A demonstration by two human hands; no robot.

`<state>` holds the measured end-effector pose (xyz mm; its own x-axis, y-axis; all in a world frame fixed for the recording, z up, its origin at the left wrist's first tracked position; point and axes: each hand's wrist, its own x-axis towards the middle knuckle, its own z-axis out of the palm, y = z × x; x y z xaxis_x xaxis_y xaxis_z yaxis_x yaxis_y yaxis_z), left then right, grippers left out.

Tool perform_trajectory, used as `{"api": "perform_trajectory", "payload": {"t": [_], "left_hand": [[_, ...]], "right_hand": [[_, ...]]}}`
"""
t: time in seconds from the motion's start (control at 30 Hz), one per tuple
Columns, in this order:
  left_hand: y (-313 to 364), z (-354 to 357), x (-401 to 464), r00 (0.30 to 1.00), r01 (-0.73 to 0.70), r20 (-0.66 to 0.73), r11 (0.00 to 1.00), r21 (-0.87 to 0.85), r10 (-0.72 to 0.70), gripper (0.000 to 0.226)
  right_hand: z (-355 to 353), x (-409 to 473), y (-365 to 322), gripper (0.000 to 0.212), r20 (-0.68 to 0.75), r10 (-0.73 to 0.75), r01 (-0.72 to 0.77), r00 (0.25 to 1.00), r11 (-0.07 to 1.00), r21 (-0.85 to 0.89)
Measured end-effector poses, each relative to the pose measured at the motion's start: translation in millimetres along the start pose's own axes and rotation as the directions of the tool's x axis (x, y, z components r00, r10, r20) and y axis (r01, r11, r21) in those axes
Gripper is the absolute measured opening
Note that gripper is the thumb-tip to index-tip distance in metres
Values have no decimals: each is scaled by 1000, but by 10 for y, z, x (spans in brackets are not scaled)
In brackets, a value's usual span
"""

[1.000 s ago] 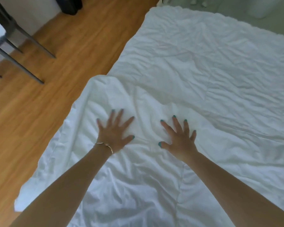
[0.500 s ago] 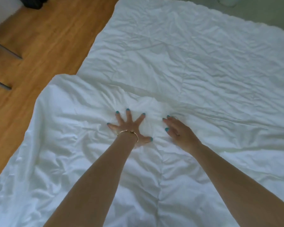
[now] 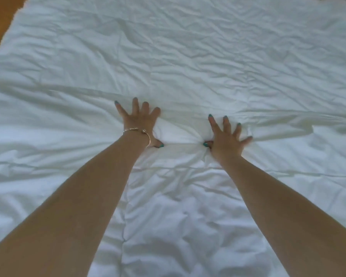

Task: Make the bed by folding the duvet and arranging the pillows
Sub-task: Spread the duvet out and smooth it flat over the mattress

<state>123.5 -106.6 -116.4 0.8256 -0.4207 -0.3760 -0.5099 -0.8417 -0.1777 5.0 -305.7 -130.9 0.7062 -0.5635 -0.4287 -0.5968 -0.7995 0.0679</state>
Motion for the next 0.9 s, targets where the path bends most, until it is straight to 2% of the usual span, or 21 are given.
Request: {"api": "perform_trajectory", "payload": {"t": [0.07,0.1,0.13,0.17,0.2,0.23,0.3,0.33,0.4,0.47,0.5,0.57,0.67,0.8,0.87,0.9], "left_hand": [[-55,-133,30,989,-147,3,988,42,147,101],[-101,-206,42,982,-179,45,982,-65,182,92],[-127,-296,24,982,-128,101,956,-264,159,79],[-141,-367,20,982,-19,157,884,-466,104,66],[-135,-413,28,986,69,164,800,-597,37,58],[-109,-422,20,991,104,132,777,-621,-27,53],[20,-392,-22,996,90,30,842,-532,-88,35],[101,-365,-52,994,85,-17,882,-463,-105,24],[230,-309,-70,987,58,-121,947,-316,-101,23],[291,-257,-39,978,14,-205,991,-130,-41,25],[310,-236,-21,975,14,-220,997,-72,-30,25],[344,-219,30,973,37,-226,999,-24,-41,27],[397,-237,120,969,70,-237,997,14,-65,24],[492,-273,207,975,4,-214,963,268,56,23],[522,-371,222,975,-17,-204,948,319,86,24],[525,-472,242,969,23,-245,965,262,44,26]], "right_hand": [[-146,67,140,83,22,-68,68,997,998,13],[-260,135,226,80,58,-106,105,993,994,16],[-386,203,314,71,97,-138,133,986,990,49],[-509,262,379,56,152,-148,127,977,982,140],[-587,331,427,41,202,-155,98,967,959,267],[-620,368,457,33,203,-174,89,963,924,371],[-610,404,465,28,124,-189,119,974,895,429],[-578,420,463,35,78,-161,108,984,882,459],[-515,456,428,40,25,-71,49,997,867,497],[-485,475,404,27,-72,-56,73,996,960,272],[-451,498,412,20,-147,-70,96,987,979,182],[-381,571,474,9,-225,-101,142,969,974,176],[-367,629,603,9,-282,-91,151,955,968,200],[-359,670,677,16,-346,-279,295,896,956,-7],[-444,687,704,17,-413,-191,278,890,947,161],[-512,711,714,16,-463,-103,265,880,917,299]]}}
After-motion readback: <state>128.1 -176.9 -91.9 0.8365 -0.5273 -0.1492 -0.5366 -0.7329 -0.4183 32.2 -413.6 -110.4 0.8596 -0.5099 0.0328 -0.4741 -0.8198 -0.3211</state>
